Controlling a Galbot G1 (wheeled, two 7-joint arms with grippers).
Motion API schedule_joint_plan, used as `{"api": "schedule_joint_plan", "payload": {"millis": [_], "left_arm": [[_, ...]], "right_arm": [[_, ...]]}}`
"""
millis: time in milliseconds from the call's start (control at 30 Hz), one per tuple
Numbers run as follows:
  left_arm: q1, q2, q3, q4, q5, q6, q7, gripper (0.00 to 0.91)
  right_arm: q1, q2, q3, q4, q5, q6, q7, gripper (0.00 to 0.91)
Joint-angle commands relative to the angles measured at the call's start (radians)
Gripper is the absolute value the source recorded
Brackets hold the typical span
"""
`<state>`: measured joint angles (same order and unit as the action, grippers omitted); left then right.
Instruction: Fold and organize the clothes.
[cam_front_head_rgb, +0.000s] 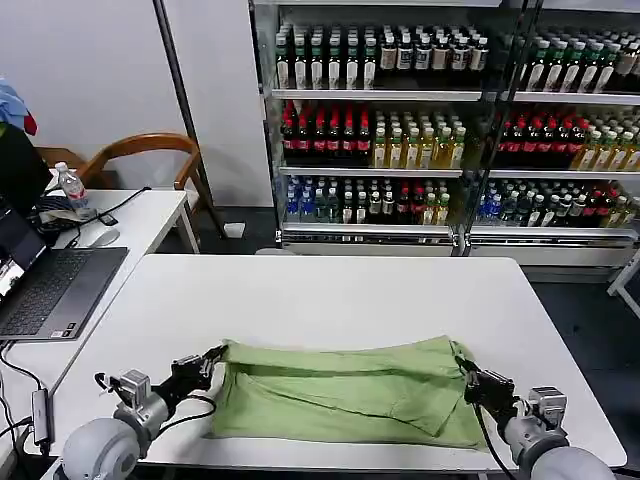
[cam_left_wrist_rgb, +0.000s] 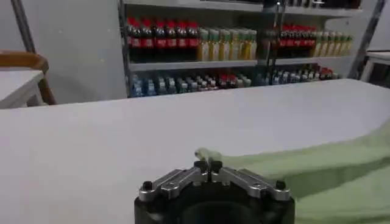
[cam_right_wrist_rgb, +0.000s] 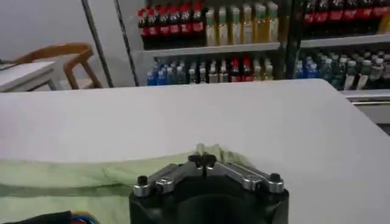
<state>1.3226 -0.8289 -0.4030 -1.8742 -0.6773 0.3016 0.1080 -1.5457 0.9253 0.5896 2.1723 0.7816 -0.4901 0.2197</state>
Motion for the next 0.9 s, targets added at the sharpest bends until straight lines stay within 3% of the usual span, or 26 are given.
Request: {"api": "schedule_joint_plan", "payload": {"millis": [33, 900], "left_arm": [[0.046, 0.003, -0.007, -0.036, -0.008, 0.0, 0.003, 0.04], [0.066, 0.006, -0.012, -0.058, 0.016, 0.055, -0.019, 0.04]], "right_arm": [[-0.022, 0.003, 0.004, -0.004, -0.006, 0.001, -0.001, 0.0], [-0.037, 0.012, -0.009, -0.041, -0.06, 0.015, -0.014, 0.0]]}}
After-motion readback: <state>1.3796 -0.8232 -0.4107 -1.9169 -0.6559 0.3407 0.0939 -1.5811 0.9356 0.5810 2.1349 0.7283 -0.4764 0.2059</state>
